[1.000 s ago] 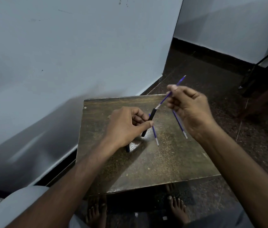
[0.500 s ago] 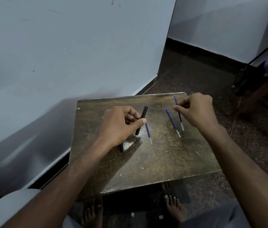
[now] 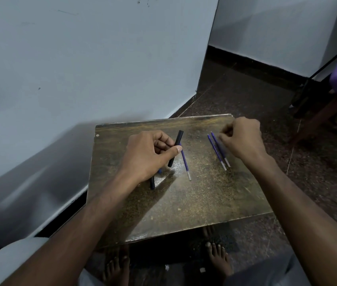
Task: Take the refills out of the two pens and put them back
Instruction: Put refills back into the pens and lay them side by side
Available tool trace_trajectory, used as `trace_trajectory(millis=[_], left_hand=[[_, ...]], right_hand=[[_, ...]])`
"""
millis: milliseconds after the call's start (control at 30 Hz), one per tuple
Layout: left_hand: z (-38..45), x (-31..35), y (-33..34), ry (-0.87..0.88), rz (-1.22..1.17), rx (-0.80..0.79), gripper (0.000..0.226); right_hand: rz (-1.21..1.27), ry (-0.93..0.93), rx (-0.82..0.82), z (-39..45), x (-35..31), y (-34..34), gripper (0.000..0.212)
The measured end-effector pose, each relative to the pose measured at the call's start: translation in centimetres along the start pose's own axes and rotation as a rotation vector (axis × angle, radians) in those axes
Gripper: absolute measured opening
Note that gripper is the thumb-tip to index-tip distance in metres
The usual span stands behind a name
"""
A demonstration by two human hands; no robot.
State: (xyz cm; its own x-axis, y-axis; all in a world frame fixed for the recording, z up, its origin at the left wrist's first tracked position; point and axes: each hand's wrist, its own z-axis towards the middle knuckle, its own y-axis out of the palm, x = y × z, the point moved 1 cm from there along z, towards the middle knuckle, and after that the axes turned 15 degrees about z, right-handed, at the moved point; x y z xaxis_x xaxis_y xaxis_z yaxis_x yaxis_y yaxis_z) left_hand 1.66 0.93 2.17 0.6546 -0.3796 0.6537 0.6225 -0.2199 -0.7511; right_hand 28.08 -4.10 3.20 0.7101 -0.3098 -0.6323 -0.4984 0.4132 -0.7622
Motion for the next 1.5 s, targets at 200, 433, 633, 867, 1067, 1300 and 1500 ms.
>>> trace_trajectory(millis=[200,433,633,867,1067,1300,1500], left_hand=[[0.1,-0.2,-0.1,-0.018,-0.024,0.037,0.017],[0.2,-0.3,-0.1,-0.03,0.022,0.045,0.019],[0.2,-0.3,0.1,-0.026,0.028,0.047,0.017],[0.2,-0.3,0.0,-0.015,0.025,0.04,0.017],[0.2,-0.3,0.2,-0.006,0.032,0.012,0.018],[0.2,-0.3,0.1,0.012,0.046,0.01,0.019],[0.1,-0.1,0.2,0.025,0.044,-0.011,0.017]], right_hand=[[0.058,-0.125,-0.129,-2.3,-3.6,2.1,0.018],[-0.023,0.006,-0.335,-3.3,-4.8,5.4,0.04],[-0.129,-0.003,-0.388,-4.0,-6.0,6.3,0.037],[0.046,0.03,-0.383,-3.2,-6.2,5.4,0.044],[0.6,0.253,-0.361,-2.1,-4.5,3.6,0.032],[1.033,0.304,-0.268,-1.6,-4.8,3.1,0.01],[1.159,0.125,-0.002,-1.5,-5.4,2.6,0.006]])
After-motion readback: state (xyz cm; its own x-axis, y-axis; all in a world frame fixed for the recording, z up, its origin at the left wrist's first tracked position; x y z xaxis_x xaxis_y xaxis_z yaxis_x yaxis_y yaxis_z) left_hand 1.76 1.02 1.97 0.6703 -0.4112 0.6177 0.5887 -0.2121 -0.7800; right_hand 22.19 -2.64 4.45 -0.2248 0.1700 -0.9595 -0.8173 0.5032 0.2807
